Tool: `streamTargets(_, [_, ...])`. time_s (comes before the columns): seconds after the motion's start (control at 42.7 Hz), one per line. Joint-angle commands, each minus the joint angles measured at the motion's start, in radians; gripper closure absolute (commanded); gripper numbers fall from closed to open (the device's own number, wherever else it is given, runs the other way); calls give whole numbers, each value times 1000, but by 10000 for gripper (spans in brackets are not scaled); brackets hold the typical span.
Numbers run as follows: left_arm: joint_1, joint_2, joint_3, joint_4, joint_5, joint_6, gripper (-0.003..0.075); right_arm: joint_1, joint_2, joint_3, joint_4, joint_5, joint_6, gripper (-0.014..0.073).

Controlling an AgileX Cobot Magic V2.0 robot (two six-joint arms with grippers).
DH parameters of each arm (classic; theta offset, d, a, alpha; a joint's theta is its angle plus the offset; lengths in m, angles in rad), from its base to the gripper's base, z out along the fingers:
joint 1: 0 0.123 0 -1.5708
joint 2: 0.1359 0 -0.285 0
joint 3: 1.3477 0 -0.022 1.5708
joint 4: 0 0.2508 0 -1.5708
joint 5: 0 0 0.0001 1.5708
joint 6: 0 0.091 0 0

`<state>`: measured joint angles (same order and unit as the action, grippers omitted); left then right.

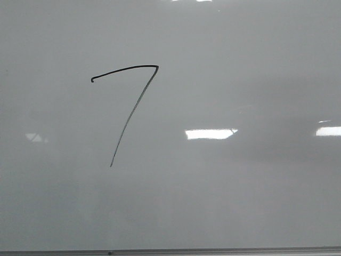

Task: Write number 7 on whiteboard

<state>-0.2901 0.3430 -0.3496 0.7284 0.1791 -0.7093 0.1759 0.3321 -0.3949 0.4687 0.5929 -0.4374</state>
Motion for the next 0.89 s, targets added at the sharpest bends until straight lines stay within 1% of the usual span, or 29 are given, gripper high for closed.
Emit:
streamTargets(0.0, [-6, 7, -27, -3, -55, -1, 741, -5, 5, -28, 14, -70, -2, 655])
streamTargets(0.094, [-6, 7, -18, -13, -55, -1, 741, -5, 5, -28, 14, -70, -2, 655])
streamTargets(0.164, [-6, 2, -9, -92, -46, 37, 741, -5, 5, -28, 14, -70, -2, 655])
streamTargets(0.188, [-6, -3, -6, -129, -43, 76, 741, -5, 5, -28, 15, -70, -2, 655])
streamTargets(0.211, [-4, -5, 0, -177, -43, 146, 741, -5, 5, -28, 15, -70, -2, 655])
streamTargets(0.305, [6, -25, 28, -431, -47, 415, 741, -5, 5, -28, 15, -70, -2, 655])
streamTargets(0.328, [10, -30, 40, -505, -49, 501, 741, -5, 5, -28, 15, -70, -2, 655])
streamTargets(0.398, [21, -44, 76, -624, -70, 633, 741, -5, 5, -28, 15, -70, -2, 655])
streamTargets(0.492, [37, -84, 139, -640, -137, 647, 741, -5, 5, -28, 15, -70, -2, 655])
streamTargets(0.609, [86, -165, 224, -652, -201, 647, 741, -5, 5, -28, 15, -70, -2, 655])
streamTargets(0.867, [231, -329, 337, -685, -203, 647, 741, -5, 5, -28, 15, -70, -2, 655])
